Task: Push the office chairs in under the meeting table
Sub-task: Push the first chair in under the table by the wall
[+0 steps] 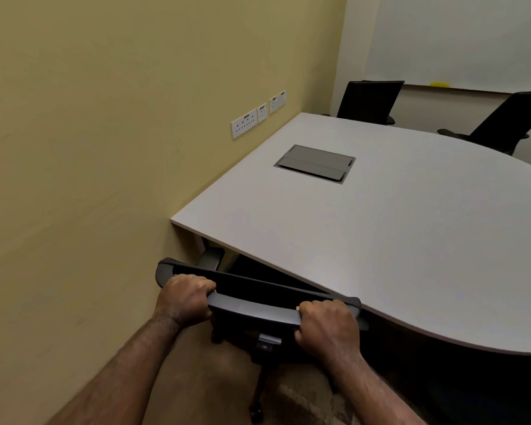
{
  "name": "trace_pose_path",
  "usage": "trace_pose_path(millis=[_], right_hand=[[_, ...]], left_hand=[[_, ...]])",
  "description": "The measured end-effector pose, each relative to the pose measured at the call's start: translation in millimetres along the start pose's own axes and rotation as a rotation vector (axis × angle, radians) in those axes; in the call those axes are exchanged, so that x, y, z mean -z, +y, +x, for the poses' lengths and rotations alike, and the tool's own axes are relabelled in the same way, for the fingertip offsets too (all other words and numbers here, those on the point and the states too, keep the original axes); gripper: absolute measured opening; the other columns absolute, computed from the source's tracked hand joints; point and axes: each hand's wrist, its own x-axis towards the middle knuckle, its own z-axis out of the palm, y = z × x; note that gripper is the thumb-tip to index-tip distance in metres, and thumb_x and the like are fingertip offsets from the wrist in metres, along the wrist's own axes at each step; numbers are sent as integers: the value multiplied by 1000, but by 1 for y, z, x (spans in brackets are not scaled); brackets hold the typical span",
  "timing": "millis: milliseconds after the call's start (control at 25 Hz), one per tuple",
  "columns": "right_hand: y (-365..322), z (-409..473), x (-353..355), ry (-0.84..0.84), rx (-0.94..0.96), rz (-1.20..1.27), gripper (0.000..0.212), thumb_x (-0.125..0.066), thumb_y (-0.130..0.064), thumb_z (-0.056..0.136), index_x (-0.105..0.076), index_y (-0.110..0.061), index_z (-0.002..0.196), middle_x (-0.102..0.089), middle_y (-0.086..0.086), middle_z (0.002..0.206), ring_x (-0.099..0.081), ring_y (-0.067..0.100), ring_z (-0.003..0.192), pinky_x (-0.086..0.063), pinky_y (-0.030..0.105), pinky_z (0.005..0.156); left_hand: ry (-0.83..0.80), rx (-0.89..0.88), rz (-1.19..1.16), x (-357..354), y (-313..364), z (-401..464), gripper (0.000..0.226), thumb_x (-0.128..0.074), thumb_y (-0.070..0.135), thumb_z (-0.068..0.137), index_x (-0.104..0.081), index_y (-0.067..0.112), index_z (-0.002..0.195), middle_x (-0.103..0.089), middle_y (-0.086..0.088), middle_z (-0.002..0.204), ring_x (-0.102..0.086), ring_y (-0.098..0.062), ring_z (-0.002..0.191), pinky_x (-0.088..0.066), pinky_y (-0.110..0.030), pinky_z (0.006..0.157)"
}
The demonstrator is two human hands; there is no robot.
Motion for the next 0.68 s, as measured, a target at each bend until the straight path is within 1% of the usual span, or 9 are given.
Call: trace_pose_path(millis=[160, 320, 400, 520, 600, 680], right_hand=[[-19, 8, 0, 6, -52, -12, 12, -64, -30, 58, -55, -22, 58, -55, -2, 50, -51, 19, 46, -41, 31, 54], [-26, 22, 1, 0, -76, -51, 15, -66, -29, 55, -54, -21, 56, -54, -2, 48, -49, 20, 44, -34, 29, 51], [-28, 30, 0, -15, -69, -63, 13, -64, -31, 59, -56, -21, 61, -58, -1, 54, -53, 22, 49, -31, 30, 54], [-28, 43, -2, -30, -63, -48, 12, -55, -31, 67, -59, -20, 72, -64, 3, 67, -58, 25, 62, -31, 32, 60], [-30, 54, -2, -35, -66, -42, 14, -53, -31, 69, -60, -20, 76, -66, 3, 72, -59, 25, 67, -32, 33, 62], [-33, 62, -3, -40, -64, -43, 16, -52, -31, 71, -60, -20, 79, -66, 3, 74, -60, 25, 69, -31, 33, 62]], left_hand=[[-2, -44, -7, -8, -23, 11, 28, -77, 24, 38, -54, 27, 53, -52, 8, 49, -50, -18, 44, -27, -23, 48], [2, -81, -9, -15, -39, 21, 29, -80, 27, 41, -57, 27, 57, -53, 9, 51, -51, -16, 46, -28, -23, 48], [-2, -92, -13, -17, -44, 26, 29, -81, 27, 42, -58, 26, 59, -54, 8, 52, -51, -16, 46, -29, -22, 48], [2, -90, -25, -19, -52, 37, 23, -79, 27, 48, -60, 25, 61, -56, 7, 54, -52, -17, 49, -31, -24, 48], [-3, -86, -32, -20, -59, 45, 20, -77, 28, 52, -62, 24, 64, -58, 6, 57, -54, -19, 52, -34, -25, 49], [-14, -87, -29, -21, -66, 53, 19, -76, 29, 53, -61, 24, 64, -58, 6, 57, -54, -19, 53, -32, -25, 49]])
